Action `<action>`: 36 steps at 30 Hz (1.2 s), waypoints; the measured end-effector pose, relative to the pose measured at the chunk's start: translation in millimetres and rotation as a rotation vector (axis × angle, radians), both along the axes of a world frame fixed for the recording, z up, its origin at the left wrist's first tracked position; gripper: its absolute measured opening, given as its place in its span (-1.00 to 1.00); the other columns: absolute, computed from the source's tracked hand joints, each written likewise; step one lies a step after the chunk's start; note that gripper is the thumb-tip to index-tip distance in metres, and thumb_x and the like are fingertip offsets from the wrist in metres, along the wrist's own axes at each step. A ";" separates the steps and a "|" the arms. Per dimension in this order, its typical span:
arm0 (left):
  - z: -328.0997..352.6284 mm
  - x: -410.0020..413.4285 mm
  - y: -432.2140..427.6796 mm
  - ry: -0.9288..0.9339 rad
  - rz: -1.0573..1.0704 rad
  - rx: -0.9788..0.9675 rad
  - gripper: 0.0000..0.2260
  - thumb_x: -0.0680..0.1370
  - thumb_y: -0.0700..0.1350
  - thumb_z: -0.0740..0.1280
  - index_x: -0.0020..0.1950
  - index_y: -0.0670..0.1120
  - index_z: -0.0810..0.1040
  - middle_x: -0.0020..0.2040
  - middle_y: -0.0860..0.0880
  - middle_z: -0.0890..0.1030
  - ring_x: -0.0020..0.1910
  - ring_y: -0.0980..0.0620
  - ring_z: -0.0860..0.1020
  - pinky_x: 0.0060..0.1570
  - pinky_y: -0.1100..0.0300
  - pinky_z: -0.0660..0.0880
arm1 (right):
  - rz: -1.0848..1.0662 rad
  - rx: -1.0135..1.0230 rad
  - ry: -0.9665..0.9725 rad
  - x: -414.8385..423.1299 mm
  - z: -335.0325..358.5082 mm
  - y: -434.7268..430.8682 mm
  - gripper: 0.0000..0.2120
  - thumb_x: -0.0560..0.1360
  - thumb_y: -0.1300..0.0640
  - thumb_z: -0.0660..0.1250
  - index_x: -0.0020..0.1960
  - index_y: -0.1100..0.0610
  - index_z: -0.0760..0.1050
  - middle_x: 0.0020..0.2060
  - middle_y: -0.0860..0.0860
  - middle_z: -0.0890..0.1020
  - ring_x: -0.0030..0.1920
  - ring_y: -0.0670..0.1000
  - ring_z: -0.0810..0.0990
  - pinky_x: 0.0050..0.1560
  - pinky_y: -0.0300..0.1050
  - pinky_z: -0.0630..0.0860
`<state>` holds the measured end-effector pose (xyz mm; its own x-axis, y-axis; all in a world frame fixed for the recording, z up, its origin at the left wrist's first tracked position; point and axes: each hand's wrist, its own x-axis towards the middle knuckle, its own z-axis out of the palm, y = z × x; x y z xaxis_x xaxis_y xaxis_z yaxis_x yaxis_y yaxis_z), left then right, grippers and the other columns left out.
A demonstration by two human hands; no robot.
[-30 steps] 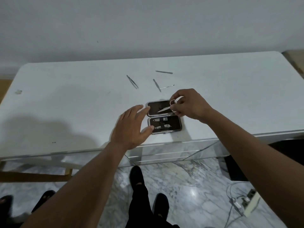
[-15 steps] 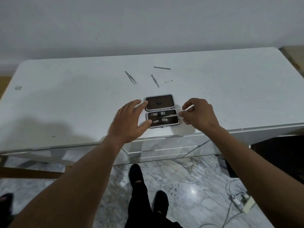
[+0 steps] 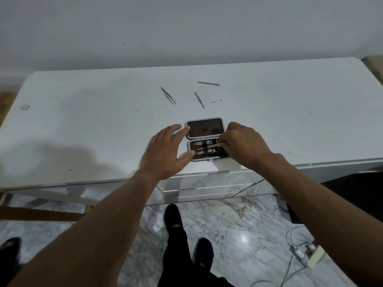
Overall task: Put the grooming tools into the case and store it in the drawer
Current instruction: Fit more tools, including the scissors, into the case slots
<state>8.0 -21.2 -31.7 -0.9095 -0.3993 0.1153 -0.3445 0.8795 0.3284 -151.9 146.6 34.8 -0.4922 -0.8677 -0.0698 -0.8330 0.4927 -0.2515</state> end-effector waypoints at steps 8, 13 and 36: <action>-0.5 -0.1 -0.1 0.009 -0.002 0.004 -0.39 0.51 0.25 0.13 0.52 0.04 0.24 0.46 -0.03 0.34 0.44 -0.03 0.29 0.38 -0.02 0.29 | 0.065 0.035 -0.002 3.0 0.7 -2.2 -0.78 0.54 0.16 0.24 0.00 0.10 0.67 -0.03 0.07 0.58 -0.01 0.17 0.57 -0.09 0.05 0.56; 0.9 -0.2 -0.4 0.007 -0.004 0.026 -0.38 0.51 0.25 0.13 0.52 0.04 0.24 0.47 -0.03 0.33 0.45 -0.02 0.28 0.39 -0.03 0.29 | 0.088 0.076 0.021 1.4 5.4 -1.5 -0.78 0.56 0.12 0.22 0.01 0.10 0.65 -0.02 0.06 0.57 0.01 0.14 0.56 -0.10 0.02 0.56; 3.6 0.4 1.4 -0.015 -0.002 0.045 -0.40 0.52 0.24 0.12 0.53 0.04 0.24 0.49 -0.02 0.32 0.46 -0.02 0.28 0.39 -0.02 0.27 | 0.202 0.021 0.089 -1.9 -6.2 -3.8 -0.78 0.57 0.13 0.20 -0.06 0.14 0.61 -0.05 0.04 0.61 -0.05 0.13 0.54 -0.20 -0.05 0.48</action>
<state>8.3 -19.8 -28.1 -0.9120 -0.4016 0.0831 -0.3477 0.8647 0.3624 -153.8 142.8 28.6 -0.3138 -0.9480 -0.0532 -0.9338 0.3183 -0.1635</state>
